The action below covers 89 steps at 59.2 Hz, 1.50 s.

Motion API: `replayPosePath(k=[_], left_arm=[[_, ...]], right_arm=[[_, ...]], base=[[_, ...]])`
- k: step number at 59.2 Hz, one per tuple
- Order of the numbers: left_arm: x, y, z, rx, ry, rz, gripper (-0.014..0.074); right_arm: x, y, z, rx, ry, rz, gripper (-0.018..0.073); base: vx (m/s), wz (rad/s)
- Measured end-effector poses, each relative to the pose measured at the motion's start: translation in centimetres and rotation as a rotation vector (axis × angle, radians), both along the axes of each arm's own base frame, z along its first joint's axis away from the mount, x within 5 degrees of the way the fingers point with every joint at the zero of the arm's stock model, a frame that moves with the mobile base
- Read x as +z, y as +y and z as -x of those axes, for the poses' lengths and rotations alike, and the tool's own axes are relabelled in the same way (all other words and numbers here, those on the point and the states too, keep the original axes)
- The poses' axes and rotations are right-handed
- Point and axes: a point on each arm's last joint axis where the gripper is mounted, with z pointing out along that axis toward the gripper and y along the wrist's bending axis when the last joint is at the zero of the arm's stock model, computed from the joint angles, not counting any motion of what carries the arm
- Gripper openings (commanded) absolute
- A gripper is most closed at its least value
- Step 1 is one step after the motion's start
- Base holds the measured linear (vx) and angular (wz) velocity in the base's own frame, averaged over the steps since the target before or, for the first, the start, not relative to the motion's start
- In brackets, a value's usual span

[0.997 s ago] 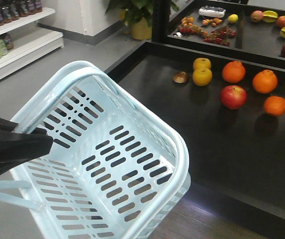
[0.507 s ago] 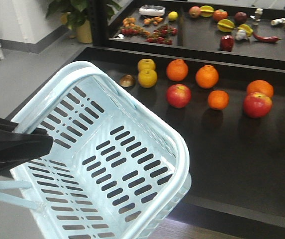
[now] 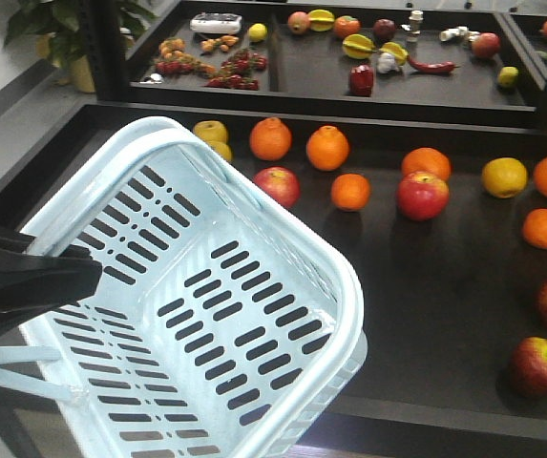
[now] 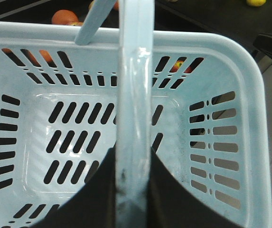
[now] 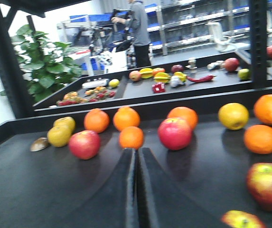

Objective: Pick three apples into basket with both arms
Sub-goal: 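Turn the base toward the table with apples and oranges, holding the basket, then drive the base up to the fruit table holding the basket raised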

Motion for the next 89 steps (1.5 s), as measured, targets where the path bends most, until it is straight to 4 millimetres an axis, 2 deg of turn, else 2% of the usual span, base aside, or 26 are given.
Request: replayPosePath(k=[41, 89], left_arm=[[0.00, 0.00, 0.00, 0.000, 0.000, 0.000, -0.0006], [0.00, 0.00, 0.00, 0.000, 0.000, 0.000, -0.0006]], right_arm=[[0.00, 0.00, 0.00, 0.000, 0.000, 0.000, -0.0009], [0.00, 0.00, 0.00, 0.000, 0.000, 0.000, -0.0009]], base=[[0.07, -0.21], [0.10, -0.02]])
